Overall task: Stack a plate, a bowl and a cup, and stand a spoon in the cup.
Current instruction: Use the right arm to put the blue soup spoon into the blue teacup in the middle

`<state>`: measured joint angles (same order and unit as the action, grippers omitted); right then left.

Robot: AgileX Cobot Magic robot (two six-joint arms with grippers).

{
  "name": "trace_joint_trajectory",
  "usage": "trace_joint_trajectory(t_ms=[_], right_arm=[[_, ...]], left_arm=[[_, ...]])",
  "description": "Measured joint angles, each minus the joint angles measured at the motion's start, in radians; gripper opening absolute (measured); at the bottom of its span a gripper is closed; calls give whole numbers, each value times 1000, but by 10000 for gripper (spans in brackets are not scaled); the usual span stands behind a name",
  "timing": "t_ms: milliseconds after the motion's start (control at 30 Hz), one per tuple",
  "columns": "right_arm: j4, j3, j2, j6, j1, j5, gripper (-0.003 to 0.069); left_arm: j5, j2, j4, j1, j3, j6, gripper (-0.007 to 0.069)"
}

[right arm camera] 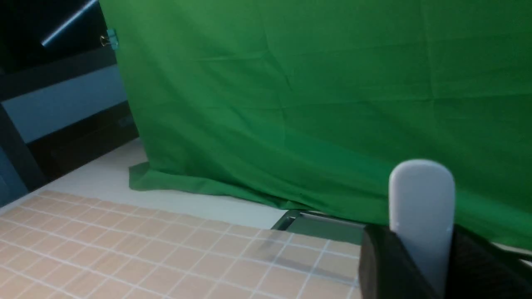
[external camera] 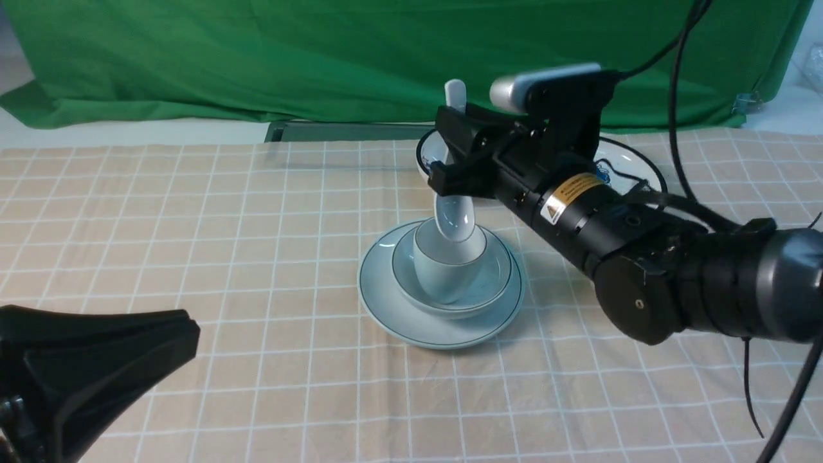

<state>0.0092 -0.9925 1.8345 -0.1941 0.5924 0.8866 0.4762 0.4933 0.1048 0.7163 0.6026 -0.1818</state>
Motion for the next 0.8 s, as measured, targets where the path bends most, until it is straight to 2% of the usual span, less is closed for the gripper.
trace_joint_trajectory(t_ms=[367,500,533,567,633,800], right_arm=[[0,0,109,7,0,72,175],[0,1,119,7,0,71,251],[0,1,119,7,0,72,304],[0,1,119,7,0,73,318],[-1,1,119,3,0,73,392],[-15,20,65,-22,0,29,420]], left_arm=[[1,0,0,0,0,0,2],[1,0,0,0,0,0,3],[1,0,0,0,0,0,3],[1,0,0,0,0,0,3],[1,0,1,0,0,0,3],[-4,0,0,0,0,0,3]])
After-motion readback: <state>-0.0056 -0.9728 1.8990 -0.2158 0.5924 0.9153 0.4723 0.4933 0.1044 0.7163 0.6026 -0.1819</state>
